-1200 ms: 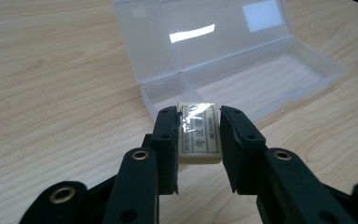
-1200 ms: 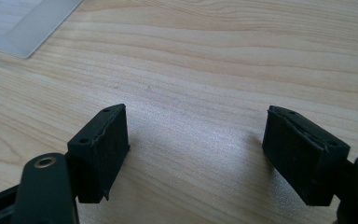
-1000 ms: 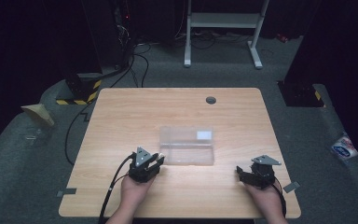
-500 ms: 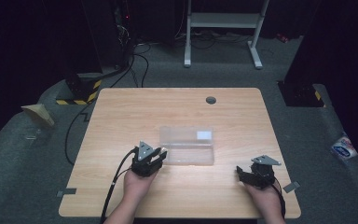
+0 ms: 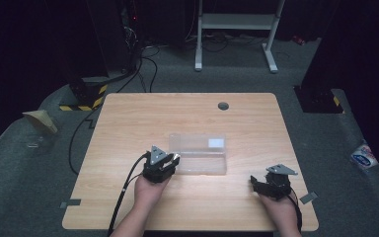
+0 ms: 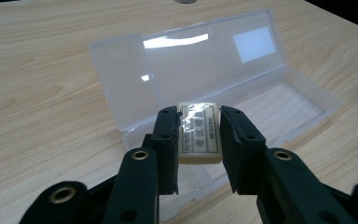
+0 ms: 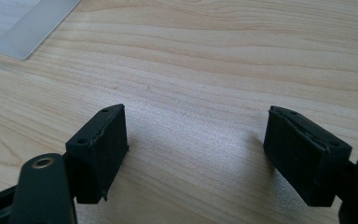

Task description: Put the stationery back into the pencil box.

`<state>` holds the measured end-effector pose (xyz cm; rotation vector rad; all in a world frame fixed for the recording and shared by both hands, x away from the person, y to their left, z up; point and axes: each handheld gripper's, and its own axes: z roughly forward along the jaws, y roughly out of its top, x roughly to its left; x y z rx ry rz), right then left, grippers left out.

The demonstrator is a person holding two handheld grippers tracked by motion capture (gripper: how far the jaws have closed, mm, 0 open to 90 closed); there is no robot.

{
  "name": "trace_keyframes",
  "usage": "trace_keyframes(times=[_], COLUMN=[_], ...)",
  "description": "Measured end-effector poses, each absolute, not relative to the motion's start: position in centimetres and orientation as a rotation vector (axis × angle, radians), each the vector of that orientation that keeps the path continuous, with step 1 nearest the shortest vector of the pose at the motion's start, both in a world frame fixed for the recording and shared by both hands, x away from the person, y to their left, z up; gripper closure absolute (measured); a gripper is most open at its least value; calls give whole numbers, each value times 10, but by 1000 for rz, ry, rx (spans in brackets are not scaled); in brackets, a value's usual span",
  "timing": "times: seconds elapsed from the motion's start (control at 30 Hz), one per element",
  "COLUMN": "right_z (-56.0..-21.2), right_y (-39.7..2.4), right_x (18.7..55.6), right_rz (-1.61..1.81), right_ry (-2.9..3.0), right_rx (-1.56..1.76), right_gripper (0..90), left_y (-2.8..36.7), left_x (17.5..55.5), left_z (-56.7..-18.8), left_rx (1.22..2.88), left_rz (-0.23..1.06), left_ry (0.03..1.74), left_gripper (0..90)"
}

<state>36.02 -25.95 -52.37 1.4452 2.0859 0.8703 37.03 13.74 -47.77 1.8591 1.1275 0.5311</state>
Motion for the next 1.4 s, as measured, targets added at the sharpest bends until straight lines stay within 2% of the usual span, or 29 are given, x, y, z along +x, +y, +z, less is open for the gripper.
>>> trace_keyframes(times=[0.27,0.7,1.4], right_z=[-524,-524,-524], right_y=[-259,-260,-260], right_x=[360,360,360], right_rz=[871,870,869], right_ry=[2086,2086,2084], right_rx=[1445,1445,1446], right_gripper=[213,214,216], left_y=[134,134,132], left_x=[380,391,397], left_z=[-477,-499,-504], left_rx=[1876,1938,1938], left_rz=[536,527,552], left_ry=[1144,1217,1253], left_gripper=[680,680,678])
